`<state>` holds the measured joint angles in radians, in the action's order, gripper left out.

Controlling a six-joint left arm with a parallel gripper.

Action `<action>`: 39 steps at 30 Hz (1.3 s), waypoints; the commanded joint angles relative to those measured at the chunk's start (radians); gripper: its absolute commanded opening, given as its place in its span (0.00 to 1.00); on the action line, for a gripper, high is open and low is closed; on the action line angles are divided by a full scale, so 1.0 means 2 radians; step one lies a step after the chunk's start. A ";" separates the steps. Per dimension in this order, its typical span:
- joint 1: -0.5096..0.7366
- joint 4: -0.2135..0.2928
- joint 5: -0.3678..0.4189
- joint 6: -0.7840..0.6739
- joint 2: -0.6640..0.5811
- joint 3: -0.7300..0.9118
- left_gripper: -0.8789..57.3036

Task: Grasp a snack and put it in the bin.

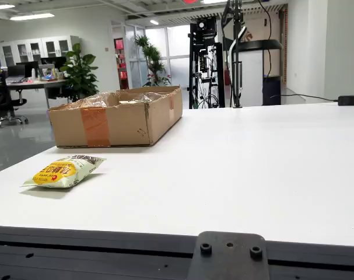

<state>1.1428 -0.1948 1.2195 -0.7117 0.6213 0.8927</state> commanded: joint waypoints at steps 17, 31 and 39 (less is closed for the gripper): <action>-0.002 -0.001 -0.008 -0.018 0.000 0.000 0.01; -0.035 -0.027 -0.007 -0.241 0.001 0.000 0.10; -0.064 -0.029 0.010 -0.410 -0.013 0.051 0.26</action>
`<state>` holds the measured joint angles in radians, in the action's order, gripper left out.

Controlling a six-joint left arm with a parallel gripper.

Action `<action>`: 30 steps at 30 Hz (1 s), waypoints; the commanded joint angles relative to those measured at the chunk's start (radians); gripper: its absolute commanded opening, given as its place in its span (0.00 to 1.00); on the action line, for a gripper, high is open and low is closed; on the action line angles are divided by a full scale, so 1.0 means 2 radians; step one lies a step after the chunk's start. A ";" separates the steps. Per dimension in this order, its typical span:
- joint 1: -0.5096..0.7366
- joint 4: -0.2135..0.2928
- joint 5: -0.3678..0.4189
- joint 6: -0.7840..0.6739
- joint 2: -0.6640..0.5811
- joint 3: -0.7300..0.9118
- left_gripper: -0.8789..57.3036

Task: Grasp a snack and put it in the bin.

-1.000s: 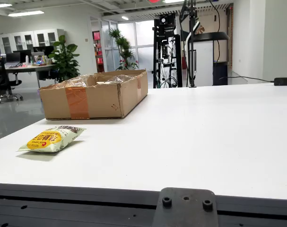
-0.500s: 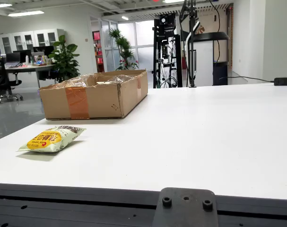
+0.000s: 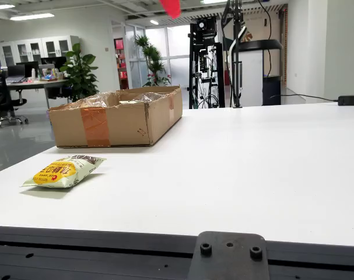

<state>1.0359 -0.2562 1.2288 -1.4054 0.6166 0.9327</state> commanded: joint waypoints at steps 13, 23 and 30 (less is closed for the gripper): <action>-0.063 0.014 0.018 -0.083 -0.021 0.095 0.53; -0.109 0.045 0.026 -0.083 0.016 0.116 0.71; -0.145 0.063 0.030 -0.083 0.017 0.171 0.77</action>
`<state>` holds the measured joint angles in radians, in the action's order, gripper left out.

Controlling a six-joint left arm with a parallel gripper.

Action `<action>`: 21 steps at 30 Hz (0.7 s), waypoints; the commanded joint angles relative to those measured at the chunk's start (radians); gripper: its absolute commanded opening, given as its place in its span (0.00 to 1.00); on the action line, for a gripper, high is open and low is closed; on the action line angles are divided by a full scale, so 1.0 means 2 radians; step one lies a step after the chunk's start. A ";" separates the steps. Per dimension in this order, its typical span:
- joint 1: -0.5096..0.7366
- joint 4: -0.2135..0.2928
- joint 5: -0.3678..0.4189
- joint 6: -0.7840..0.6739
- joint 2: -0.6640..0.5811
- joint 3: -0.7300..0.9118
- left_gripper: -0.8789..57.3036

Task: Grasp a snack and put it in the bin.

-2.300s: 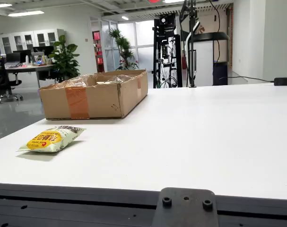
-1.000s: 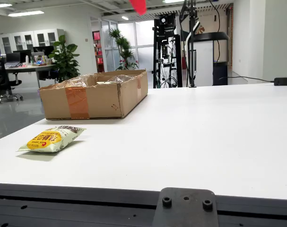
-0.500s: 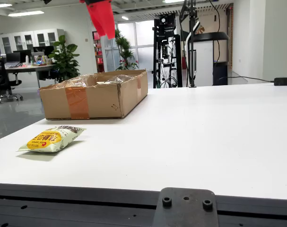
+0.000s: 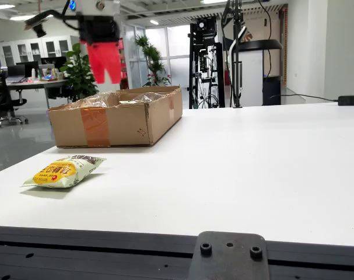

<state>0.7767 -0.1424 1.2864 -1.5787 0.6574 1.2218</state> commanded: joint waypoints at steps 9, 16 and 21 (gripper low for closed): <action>-0.055 0.011 0.002 0.004 -0.007 0.071 0.78; -0.066 0.013 0.002 0.004 0.010 0.085 0.79; -0.066 0.019 0.001 0.004 0.037 0.088 0.79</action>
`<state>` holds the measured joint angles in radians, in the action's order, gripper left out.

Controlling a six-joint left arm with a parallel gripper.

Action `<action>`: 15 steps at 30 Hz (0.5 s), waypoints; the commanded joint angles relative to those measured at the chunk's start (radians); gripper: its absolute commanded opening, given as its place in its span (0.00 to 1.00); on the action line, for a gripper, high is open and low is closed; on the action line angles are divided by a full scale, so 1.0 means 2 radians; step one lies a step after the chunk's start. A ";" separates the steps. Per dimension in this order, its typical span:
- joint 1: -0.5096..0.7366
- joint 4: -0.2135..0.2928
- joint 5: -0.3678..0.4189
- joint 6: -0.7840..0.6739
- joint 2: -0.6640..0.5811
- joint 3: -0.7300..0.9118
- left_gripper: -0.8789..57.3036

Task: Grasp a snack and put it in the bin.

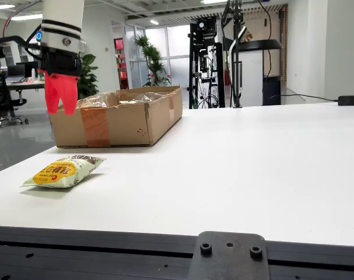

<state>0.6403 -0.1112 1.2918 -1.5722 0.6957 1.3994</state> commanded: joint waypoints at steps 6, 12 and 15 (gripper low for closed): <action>0.004 0.008 -0.003 0.001 0.045 -0.001 0.79; -0.001 0.009 -0.004 0.001 0.070 -0.010 0.79; -0.004 0.010 -0.005 0.001 0.084 -0.020 0.79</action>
<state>0.6366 -0.0909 1.2843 -1.5714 0.8436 1.3771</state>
